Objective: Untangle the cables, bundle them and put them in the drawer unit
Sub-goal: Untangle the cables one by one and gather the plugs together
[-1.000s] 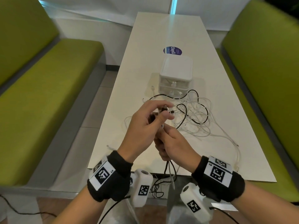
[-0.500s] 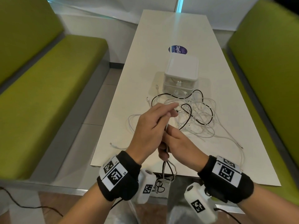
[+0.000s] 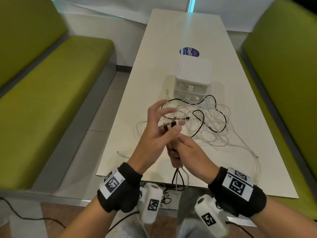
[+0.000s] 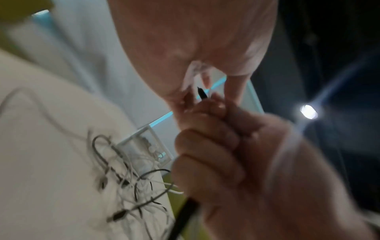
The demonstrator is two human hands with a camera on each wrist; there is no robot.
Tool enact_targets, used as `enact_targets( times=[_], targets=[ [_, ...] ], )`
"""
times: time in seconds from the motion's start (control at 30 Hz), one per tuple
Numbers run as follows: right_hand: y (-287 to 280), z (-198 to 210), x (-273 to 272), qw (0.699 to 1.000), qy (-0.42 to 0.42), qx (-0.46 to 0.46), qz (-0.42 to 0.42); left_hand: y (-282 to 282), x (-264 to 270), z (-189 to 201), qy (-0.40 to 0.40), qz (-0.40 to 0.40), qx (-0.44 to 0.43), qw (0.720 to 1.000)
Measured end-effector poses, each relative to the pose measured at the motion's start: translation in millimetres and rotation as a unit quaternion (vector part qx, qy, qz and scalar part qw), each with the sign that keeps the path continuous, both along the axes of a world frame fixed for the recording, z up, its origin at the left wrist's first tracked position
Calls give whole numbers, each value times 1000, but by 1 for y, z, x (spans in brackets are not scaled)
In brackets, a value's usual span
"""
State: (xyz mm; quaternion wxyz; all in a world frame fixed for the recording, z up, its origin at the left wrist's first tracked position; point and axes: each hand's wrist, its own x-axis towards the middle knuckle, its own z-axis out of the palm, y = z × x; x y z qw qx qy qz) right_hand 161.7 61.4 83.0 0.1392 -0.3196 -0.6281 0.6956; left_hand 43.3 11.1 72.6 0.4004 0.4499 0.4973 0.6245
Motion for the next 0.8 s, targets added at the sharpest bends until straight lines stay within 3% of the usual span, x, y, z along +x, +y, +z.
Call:
enact_targets(
  times=[0.07,0.17,0.27,0.4,0.6,0.8],
  targets=[
    [4,-2,0,999,2,25,20,-2,-3,-6,-25,-32,-75,996],
    [6,-4,0,991,-33,90,92,-4,-5,-10,21,-91,-147,985],
    [8,-2,-1,978,-60,138,146,-5,-10,-14,-2,-101,-157,982],
    [14,-2,-6,964,-86,160,195,-12,-16,-20,37,-111,-152,981],
    [17,-5,-29,934,-124,190,275,-27,-23,-26,58,-44,-114,991],
    [13,-26,-62,902,-144,205,352,-52,-44,-45,-19,68,-122,990]
  ],
)
